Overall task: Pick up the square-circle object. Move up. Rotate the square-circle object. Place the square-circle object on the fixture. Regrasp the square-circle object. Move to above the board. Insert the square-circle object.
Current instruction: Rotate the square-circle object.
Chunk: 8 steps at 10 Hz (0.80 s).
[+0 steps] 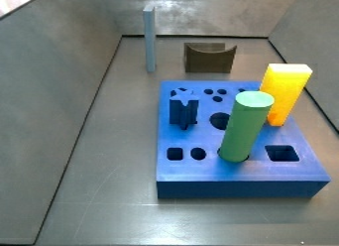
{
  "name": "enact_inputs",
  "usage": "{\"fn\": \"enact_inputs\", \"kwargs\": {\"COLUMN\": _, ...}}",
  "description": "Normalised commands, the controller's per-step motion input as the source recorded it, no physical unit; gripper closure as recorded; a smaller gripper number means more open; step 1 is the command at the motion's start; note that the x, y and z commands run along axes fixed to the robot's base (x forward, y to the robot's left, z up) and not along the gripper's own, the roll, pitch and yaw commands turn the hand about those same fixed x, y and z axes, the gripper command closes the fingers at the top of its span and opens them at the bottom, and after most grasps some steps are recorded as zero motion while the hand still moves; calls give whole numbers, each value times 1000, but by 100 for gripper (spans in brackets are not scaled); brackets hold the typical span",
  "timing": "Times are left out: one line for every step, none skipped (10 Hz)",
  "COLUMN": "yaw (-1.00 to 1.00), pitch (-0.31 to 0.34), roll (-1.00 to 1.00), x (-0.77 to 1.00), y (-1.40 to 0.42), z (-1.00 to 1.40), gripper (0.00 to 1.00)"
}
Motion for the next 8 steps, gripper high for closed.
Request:
{"fn": "enact_inputs", "kwargs": {"yaw": 1000, "pitch": 5, "roll": -11, "x": 40, "y": -2, "z": -30, "gripper": 0}}
{"fn": "enact_inputs", "kwargs": {"yaw": 1000, "pitch": 5, "roll": -11, "x": 41, "y": -2, "z": -29, "gripper": 0}}
{"fn": "enact_inputs", "kwargs": {"yaw": 1000, "pitch": 5, "roll": -12, "x": 41, "y": -2, "z": -28, "gripper": 0}}
{"fn": "enact_inputs", "kwargs": {"yaw": 1000, "pitch": 5, "roll": -12, "x": 41, "y": -2, "z": -27, "gripper": 0}}
{"fn": "enact_inputs", "kwargs": {"yaw": 1000, "pitch": 5, "roll": -12, "x": 41, "y": -2, "z": -27, "gripper": 0}}
{"fn": "enact_inputs", "kwargs": {"yaw": 1000, "pitch": 5, "roll": -13, "x": 41, "y": -2, "z": -26, "gripper": 0}}
{"fn": "enact_inputs", "kwargs": {"yaw": 1000, "pitch": 6, "roll": -13, "x": 41, "y": -2, "z": -26, "gripper": 0}}
{"fn": "enact_inputs", "kwargs": {"yaw": 1000, "pitch": 6, "roll": -14, "x": 41, "y": -2, "z": -25, "gripper": 0}}
